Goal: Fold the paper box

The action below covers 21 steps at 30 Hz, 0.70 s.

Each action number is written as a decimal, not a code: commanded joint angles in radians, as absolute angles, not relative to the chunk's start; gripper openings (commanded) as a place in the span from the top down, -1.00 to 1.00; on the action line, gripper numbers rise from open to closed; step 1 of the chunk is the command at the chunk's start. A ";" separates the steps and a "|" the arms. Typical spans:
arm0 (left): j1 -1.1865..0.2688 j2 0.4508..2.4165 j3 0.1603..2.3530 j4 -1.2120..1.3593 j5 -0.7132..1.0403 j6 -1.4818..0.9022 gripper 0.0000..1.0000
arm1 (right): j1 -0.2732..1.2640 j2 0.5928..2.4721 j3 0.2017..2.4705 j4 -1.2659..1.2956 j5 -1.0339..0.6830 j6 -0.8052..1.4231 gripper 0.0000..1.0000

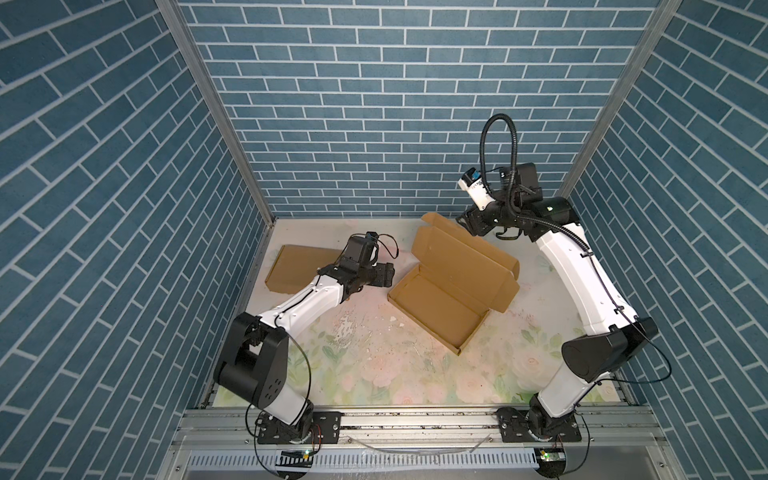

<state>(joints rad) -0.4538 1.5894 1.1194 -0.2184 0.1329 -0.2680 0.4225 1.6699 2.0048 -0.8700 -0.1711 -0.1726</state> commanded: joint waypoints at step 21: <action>-0.428 1.828 1.228 -0.129 0.298 -0.339 -0.68 | 0.638 1.100 0.852 -0.686 0.068 0.946 -0.45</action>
